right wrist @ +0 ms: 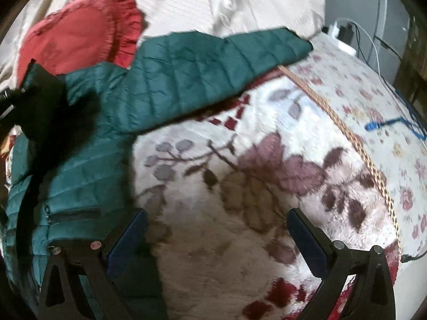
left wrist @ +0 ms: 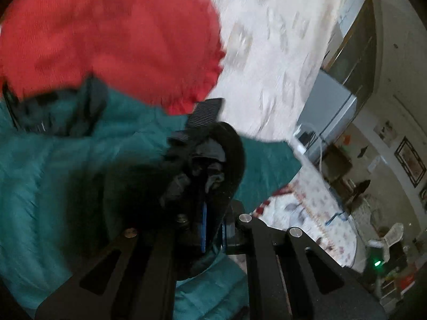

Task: Fold large clothes

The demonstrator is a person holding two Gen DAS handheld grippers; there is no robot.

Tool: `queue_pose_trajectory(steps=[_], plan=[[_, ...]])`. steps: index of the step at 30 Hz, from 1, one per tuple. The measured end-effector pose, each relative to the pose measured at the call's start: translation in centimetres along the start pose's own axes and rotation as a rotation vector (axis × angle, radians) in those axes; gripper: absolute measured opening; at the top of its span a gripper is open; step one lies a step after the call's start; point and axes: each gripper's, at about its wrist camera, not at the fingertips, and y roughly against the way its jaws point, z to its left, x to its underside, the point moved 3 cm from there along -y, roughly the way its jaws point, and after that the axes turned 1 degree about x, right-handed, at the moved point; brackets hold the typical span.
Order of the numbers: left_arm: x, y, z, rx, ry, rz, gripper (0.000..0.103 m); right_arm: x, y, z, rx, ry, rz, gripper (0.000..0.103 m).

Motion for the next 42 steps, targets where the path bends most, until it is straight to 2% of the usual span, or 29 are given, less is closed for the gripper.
queue_pose_trajectory(steps=[2, 4, 6, 7, 9, 13, 15, 17, 18, 19, 21, 24, 25, 27, 29, 31, 33, 35, 36, 37, 38, 39, 40, 42], plan=[[0.8, -1.3, 0.7, -0.019, 0.017, 0.042, 0.010, -0.1, -0.2, -0.4, 0.003, -0.014, 0.008, 0.103], [1.5, -1.5, 1.1, -0.003, 0.046, 0.076, 0.025, -0.3, -0.5, -0.7, 0.014, -0.019, 0.006, 0.103], [1.5, -0.8, 0.9, 0.021, 0.079, 0.078, 0.048, -0.5, -0.6, -0.6, 0.032, -0.019, 0.002, 0.103], [1.6, 0.0, 0.9, 0.034, 0.082, 0.065, 0.052, -0.6, -0.6, -0.5, 0.039, -0.018, -0.003, 0.103], [1.7, 2.3, 0.8, 0.058, 0.078, 0.043, 0.066, -0.9, -0.3, 0.0, 0.064, -0.007, -0.024, 0.103], [1.8, 5.9, 1.6, 0.104, 0.093, 0.022, 0.067, -1.4, 0.3, 1.4, 0.073, 0.008, -0.054, 0.103], [1.8, 8.0, 2.5, 0.104, 0.086, -0.006, 0.068, -1.5, 0.4, 2.5, 0.060, 0.013, -0.056, 0.103], [1.6, 10.1, 4.2, 0.020, 0.046, -0.050, 0.068, -1.5, 0.5, 3.6, 0.052, 0.021, -0.060, 0.103], [1.4, 11.6, 5.8, -0.066, 0.030, -0.088, 0.068, -1.5, 0.6, 4.2, 0.048, 0.029, -0.065, 0.103], [1.3, 12.7, 7.1, -0.120, 0.035, -0.116, 0.068, -1.7, 0.7, 5.0, 0.042, 0.041, -0.074, 0.103], [0.7, 14.9, 10.9, -0.239, 0.085, -0.162, 0.067, -1.9, 0.9, 6.4, 0.026, 0.061, -0.100, 0.103], [-0.5, 17.3, 15.4, -0.474, 0.175, -0.213, 0.067, -3.6, 1.7, 9.7, -0.058, 0.110, -0.189, 0.103], [-0.8, 18.2, 16.8, -0.514, 0.227, -0.240, 0.067, -4.3, 1.9, 10.7, -0.081, 0.131, -0.212, 0.103], [-0.9, 19.7, 19.4, -0.550, 0.324, -0.285, 0.067, -6.1, 1.9, 13.6, -0.164, 0.164, -0.249, 0.103], [-1.1, 19.5, 20.6, -0.593, 0.347, -0.278, 0.067, -7.4, 1.1, 16.7, -0.273, 0.188, -0.227, 0.103], [-1.1, 18.4, 21.6, -0.599, 0.351, -0.231, 0.067, -8.1, -0.4, 20.8, -0.399, 0.249, -0.182, 0.102], [-0.8, 16.8, 22.6, -0.572, 0.362, -0.160, 0.067, -8.0, -2.1, 24.3, -0.472, 0.349, -0.159, 0.102], [-0.2, 15.1, 24.1, -0.622, 0.357, -0.065, 0.068, -8.2, -5.1, 25.3, -0.411, 0.368, -0.123, 0.102], [0.2, 14.0, 24.7, -0.658, 0.351, -0.021, 0.073, -8.1, -7.0, 24.8, -0.368, 0.352, -0.091, 0.102], [0.4, 13.3, 24.9, -0.659, 0.358, -0.010, 0.074, -8.0, -9.6, 23.8, -0.329, 0.313, -0.013, 0.102], [0.4, 13.3, 24.9, -0.667, 0.371, -0.013, 0.074, -7.8, -11.5, 22.9, -0.330, 0.267, 0.063, 0.102], [0.2, 13.7, 24.6, -0.681, 0.387, -0.024, 0.074, -7.8, -12.4, 21.9, -0.379, 0.210, 0.094, 0.098], [-0.1, 14.0, 24.3, -0.684, 0.399, -0.035, 0.074, -8.3, -12.0, 21.3, -0.388, 0.186, 0.078, 0.096], [-0.9, 15.5, 23.2, -0.677, 0.413, -0.113, 0.074, -9.1, -10.6, 21.1, -0.347, 0.196, 0.056, 0.094]])
